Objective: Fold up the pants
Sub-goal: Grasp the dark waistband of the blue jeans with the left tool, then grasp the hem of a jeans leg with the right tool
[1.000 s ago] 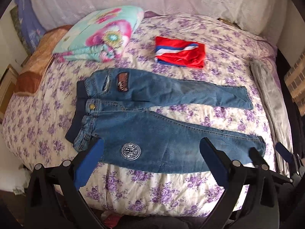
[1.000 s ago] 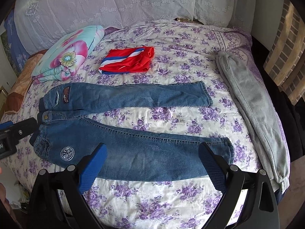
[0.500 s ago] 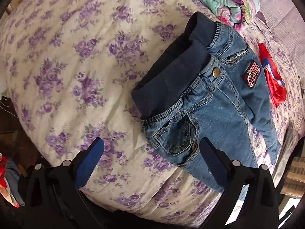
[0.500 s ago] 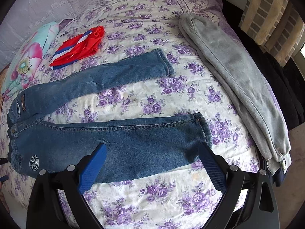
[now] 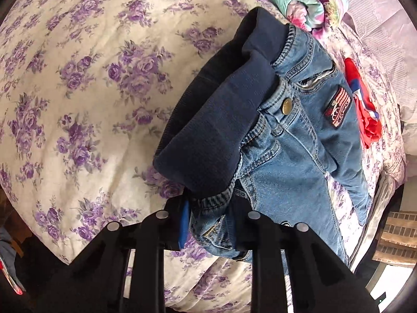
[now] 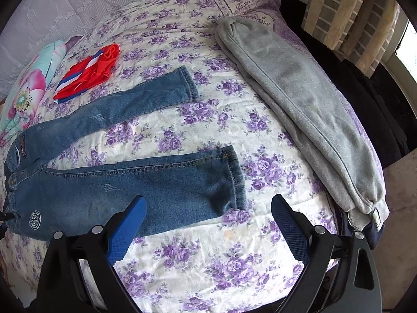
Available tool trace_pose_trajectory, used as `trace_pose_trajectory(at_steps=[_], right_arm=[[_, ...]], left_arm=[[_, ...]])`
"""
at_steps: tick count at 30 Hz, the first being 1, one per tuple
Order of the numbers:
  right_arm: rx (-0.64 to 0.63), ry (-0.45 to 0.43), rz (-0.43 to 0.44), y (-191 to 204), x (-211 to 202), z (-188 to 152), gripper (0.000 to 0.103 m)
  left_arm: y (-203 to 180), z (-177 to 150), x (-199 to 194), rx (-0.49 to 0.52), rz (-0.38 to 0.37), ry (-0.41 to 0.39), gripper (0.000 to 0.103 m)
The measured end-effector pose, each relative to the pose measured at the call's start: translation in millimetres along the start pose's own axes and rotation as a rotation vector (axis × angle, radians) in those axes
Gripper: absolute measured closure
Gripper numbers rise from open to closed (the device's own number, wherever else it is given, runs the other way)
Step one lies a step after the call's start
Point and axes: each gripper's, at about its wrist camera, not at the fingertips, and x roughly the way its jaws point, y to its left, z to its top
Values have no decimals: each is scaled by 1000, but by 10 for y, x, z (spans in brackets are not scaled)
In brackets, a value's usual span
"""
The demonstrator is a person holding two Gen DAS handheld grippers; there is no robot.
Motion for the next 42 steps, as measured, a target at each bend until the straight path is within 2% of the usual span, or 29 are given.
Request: trace_pose_trajectory(at_steps=[2, 5, 9, 13, 14, 15, 16, 17, 20, 26, 28, 31, 32, 34, 36, 37, 38, 40, 41, 42], right_arm=[[46, 2, 6, -226, 63, -65, 6], [77, 3, -12, -488, 264, -161, 6], [119, 28, 67, -667, 583, -238, 6], [134, 58, 135, -645, 942, -181, 6], [144, 85, 162, -615, 1061, -166, 16], [164, 99, 215, -582, 1151, -167, 35], [181, 107, 281, -555, 1203, -168, 74], [199, 122, 305, -521, 1227, -154, 76], [172, 109, 285, -424, 1069, -71, 83], [189, 120, 361, -512, 567, 22, 83], [186, 167, 350, -513, 609, -51, 83], [208, 245, 297, -576, 962, -280, 83], [194, 231, 284, -569, 1064, -353, 77], [140, 204, 243, -488, 1196, -418, 71], [105, 218, 213, -399, 1156, -372, 56], [75, 238, 183, -360, 1120, -318, 43], [45, 242, 134, -329, 1047, -259, 42], [1, 190, 86, -305, 792, -91, 41], [-23, 145, 68, -286, 628, 13, 36], [-52, 94, 45, -257, 467, 119, 32]], left_arm=[[110, -17, -5, -34, -21, 4, 81], [168, -42, 95, -47, -8, 22, 79], [53, -22, 67, -11, 20, 4, 79], [-11, -24, 102, -4, 49, -2, 79], [9, -20, 104, -16, 46, -3, 79], [28, -17, 106, -31, 40, -5, 80], [53, -28, 108, -48, 33, -9, 81], [76, -42, 103, -61, 28, -16, 81], [104, -94, 50, -80, 38, -42, 81], [188, -235, -173, -118, 42, -68, 82], [227, -261, -248, -117, 82, -89, 82], [321, -241, -151, -150, 61, -53, 81], [325, -214, -47, -129, 84, -28, 80], [298, -218, 99, -101, 131, 2, 65], [235, -248, 62, -56, 169, -1, 56], [203, -269, 1, -32, 185, -7, 52], [185, -289, -87, -15, 195, -14, 51], [164, -303, -339, 5, 216, -52, 50], [141, -286, -507, 19, 243, -95, 50], [95, -243, -675, 38, 265, -142, 45]])
